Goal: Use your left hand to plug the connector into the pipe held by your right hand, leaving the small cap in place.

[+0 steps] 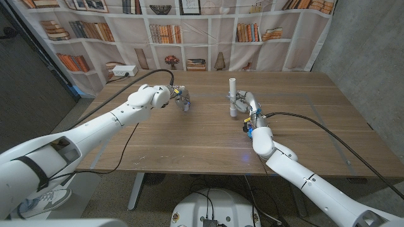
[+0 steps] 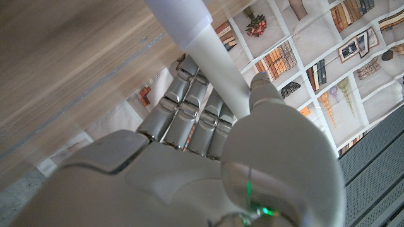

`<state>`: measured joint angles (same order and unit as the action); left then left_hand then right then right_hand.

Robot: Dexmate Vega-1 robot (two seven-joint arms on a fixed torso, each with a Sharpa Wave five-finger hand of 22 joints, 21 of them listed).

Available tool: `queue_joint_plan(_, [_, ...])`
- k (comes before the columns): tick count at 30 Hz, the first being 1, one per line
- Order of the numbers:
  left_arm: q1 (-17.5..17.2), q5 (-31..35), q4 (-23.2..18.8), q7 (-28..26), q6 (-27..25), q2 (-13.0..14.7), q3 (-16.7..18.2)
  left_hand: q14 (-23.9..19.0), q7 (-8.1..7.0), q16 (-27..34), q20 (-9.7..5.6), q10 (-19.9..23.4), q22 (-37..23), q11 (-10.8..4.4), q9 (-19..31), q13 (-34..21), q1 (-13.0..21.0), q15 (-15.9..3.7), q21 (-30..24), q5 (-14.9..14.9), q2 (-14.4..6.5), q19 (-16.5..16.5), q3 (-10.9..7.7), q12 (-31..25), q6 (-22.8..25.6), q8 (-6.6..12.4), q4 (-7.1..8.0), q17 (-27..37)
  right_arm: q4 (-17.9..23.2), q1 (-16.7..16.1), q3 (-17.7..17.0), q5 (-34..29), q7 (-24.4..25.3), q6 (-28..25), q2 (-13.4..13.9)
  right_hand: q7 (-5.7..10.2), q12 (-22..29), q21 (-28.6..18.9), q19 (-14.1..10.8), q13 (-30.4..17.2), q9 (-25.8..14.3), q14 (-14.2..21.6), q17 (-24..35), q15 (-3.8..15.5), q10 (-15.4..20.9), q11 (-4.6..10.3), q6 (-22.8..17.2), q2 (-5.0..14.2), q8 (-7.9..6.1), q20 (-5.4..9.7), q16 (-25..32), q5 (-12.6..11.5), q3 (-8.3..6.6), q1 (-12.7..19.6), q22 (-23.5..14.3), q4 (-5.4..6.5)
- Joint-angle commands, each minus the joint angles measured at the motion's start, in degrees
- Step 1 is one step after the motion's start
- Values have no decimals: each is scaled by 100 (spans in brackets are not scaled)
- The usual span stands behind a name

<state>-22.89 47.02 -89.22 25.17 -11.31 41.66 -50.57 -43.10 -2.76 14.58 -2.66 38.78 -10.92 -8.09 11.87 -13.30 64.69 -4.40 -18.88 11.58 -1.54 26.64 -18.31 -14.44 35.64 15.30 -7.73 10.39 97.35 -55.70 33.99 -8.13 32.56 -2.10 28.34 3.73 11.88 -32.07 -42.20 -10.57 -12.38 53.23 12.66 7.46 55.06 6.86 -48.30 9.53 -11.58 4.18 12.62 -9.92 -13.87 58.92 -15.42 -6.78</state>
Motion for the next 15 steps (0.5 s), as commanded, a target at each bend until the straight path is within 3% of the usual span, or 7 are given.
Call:
queue_joint_plan(1, [43, -117, 41, -16, 14, -24, -46, -164, 12, 9, -266, 128, -11, -17, 14, -24, 67, -729, -50, 5, -59, 107, -70, -52, 123, 57, -2, 1, 22, -4, 1, 0, 1, -8, 21, 397, 7, -33, 31, -18, -20, 56, 24, 514, 33, 14, -396, 59, -42, 819, 35, -27, -753, 14, 1, 707])
queue_joint_plan(10, [-39, -220, -89, -134, -63, 9, 27, -662, 9, -8, -430, 517, 7, -70, 10, -58, 332, -812, -171, -9, -220, 443, -239, -115, 540, 154, -56, 2, 63, 1, 0, -1, -41, -32, 54, 389, 12, -51, 43, -19, -22, 58, 27, 518, 46, 15, -398, 61, -43, 819, 36, -27, -760, 6, 6, 708])
queue_joint_plan(15, [-39, -317, -168, -48, -138, 4, 67, -965, 37, -27, -468, 831, 8, -43, 0, -76, 269, -766, -246, -37, -339, 629, -273, -169, 890, 234, 60, 7, 120, -29, -20, 10, -63, -54, 92, 385, 15, -61, 47, -20, -23, 54, 28, 520, 53, 9, -399, 60, -43, 819, 35, -28, -764, 5, 9, 707])
